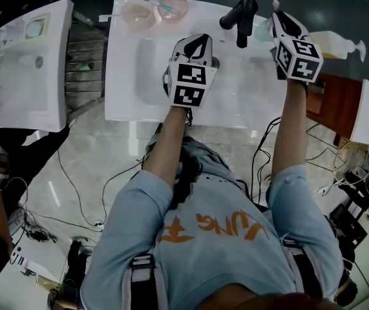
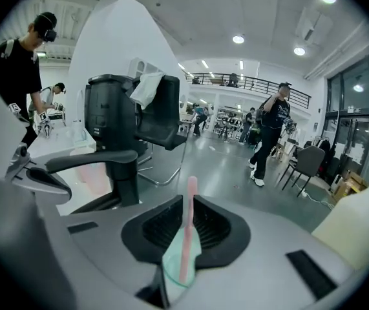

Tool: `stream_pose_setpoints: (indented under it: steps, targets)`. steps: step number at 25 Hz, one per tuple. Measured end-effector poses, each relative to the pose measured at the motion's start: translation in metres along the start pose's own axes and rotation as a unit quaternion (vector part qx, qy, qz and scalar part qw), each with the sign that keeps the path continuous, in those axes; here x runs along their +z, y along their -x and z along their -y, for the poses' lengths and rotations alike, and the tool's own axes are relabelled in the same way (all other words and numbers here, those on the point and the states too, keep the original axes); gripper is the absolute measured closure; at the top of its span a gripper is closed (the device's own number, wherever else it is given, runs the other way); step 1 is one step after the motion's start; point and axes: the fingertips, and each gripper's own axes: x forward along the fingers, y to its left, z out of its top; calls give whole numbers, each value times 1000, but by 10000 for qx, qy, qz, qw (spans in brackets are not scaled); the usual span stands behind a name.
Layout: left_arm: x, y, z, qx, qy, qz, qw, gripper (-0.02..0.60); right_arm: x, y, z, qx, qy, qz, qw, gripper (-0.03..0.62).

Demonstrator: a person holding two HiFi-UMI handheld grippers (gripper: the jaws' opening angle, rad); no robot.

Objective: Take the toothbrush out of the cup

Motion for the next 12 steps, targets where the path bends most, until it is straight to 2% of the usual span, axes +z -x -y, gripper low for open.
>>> stream_pose_setpoints:
  steps: [12]
  targets:
    - [-2, -9, -1, 25, 82, -2, 10000, 574, -16, -17, 7, 54, 109, -395, 9991, 551]
